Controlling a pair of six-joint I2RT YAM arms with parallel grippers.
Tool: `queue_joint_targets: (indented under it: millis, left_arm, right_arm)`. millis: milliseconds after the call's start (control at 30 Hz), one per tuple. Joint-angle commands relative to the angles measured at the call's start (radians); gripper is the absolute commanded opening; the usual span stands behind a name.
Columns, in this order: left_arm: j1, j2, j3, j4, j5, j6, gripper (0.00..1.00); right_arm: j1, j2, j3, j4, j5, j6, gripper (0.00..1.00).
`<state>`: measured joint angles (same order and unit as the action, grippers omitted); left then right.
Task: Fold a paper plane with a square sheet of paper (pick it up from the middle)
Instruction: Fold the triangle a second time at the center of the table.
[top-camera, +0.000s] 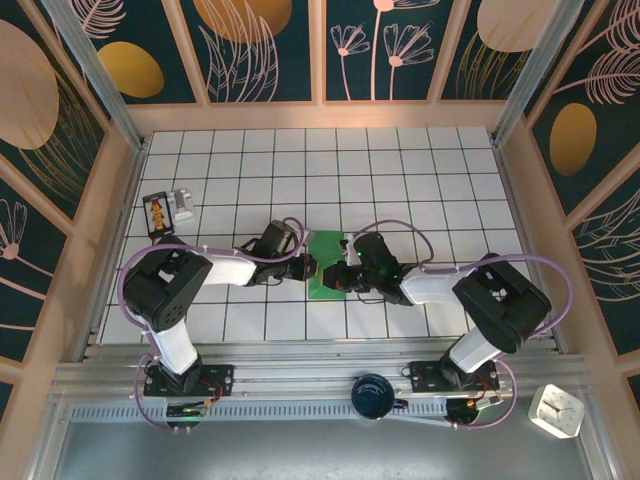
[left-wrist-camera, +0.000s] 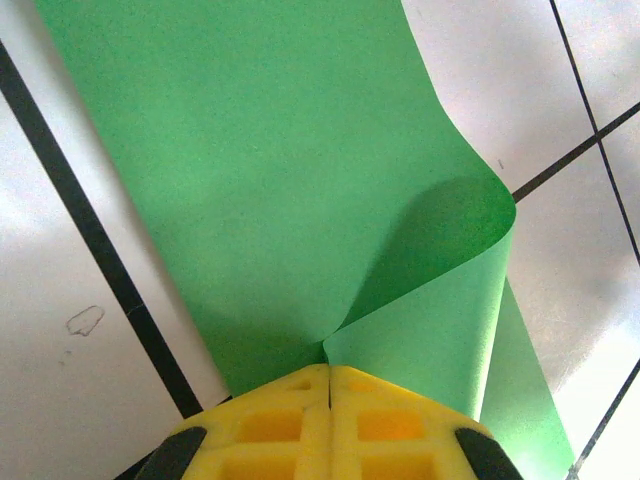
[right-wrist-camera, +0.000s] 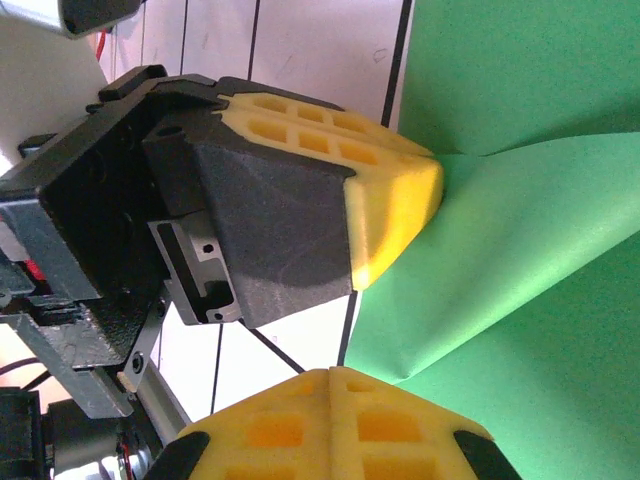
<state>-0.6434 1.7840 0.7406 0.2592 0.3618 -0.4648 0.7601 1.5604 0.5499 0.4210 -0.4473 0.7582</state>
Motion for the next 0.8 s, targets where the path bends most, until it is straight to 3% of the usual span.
queue_joint_targets:
  millis: [0, 467, 667, 767]
  left_arm:
    - [0.004, 0.066, -0.042, -0.154, -0.099, 0.011, 0.0]
    - [0.003, 0.068, -0.046, -0.152, -0.1, 0.009, 0.0]
    - [0.004, 0.067, -0.04, -0.153, -0.102, 0.011, 0.0]
    - [0.003, 0.07, -0.042, -0.152, -0.102, 0.011, 0.0]
  right_arm:
    - [0.009, 0.042, 0.033, 0.024, -0.009, -0.018, 0.03]
    - [0.091, 0.182, 0.059, 0.046, -0.005, 0.034, 0.01]
    - [0.104, 0.148, 0.054, -0.01, -0.028, 0.012, 0.01]
    - [0.058, 0.082, 0.011, 0.07, -0.066, 0.037, 0.01]
